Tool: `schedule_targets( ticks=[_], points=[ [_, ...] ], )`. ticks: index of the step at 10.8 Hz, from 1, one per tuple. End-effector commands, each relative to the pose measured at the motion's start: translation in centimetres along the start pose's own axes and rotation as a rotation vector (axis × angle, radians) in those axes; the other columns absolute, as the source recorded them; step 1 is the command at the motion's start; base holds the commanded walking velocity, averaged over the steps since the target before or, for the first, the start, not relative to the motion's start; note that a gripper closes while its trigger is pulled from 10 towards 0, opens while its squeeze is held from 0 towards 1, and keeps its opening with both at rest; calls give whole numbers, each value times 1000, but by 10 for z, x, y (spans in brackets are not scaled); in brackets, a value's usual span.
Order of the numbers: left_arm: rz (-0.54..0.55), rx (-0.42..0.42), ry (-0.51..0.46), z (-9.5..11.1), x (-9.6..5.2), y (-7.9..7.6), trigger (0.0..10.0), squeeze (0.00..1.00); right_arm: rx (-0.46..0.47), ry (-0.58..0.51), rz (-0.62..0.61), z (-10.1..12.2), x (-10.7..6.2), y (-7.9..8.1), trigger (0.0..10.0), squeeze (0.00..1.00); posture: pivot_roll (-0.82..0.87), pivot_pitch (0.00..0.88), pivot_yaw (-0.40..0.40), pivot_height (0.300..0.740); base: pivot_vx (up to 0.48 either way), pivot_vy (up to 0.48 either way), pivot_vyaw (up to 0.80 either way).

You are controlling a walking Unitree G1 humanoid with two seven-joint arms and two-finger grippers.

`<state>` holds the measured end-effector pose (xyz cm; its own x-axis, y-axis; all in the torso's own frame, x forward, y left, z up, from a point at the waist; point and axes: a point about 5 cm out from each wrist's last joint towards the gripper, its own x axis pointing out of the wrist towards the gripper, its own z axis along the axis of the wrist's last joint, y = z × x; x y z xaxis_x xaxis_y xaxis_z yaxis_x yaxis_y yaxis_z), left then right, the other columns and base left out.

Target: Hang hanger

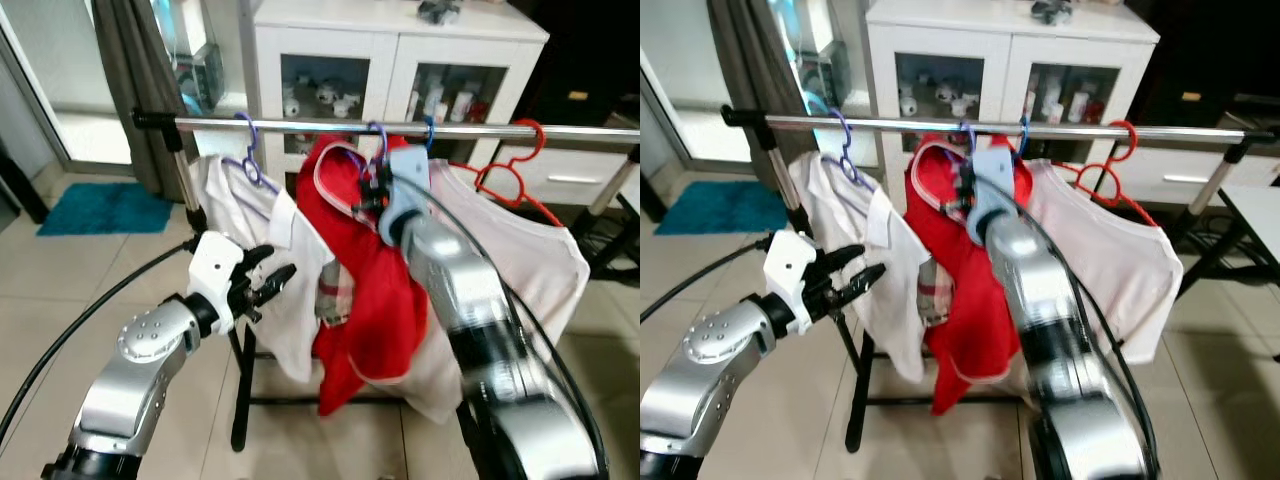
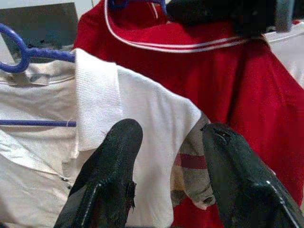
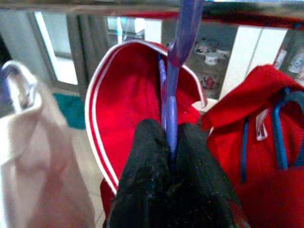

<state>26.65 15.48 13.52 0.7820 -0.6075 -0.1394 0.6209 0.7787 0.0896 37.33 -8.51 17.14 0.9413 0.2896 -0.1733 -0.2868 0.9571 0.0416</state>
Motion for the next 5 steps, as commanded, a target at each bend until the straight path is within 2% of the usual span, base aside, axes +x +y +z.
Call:
schedule_targets(
  ticks=[1, 5],
  points=[
    [-14, 18, -2, 4, 0, -2, 10000, 0, 10, -63, -33, 18, 5, -5, 10000, 0, -71, 0, -11, 740, 0, 0, 0],
    [-20, 22, 7, 3, -1, -2, 10000, 0, 21, 62, -66, 13, 24, -5, 10000, 0, -63, 0, -13, 740, 0, 0, 0]
  ],
)
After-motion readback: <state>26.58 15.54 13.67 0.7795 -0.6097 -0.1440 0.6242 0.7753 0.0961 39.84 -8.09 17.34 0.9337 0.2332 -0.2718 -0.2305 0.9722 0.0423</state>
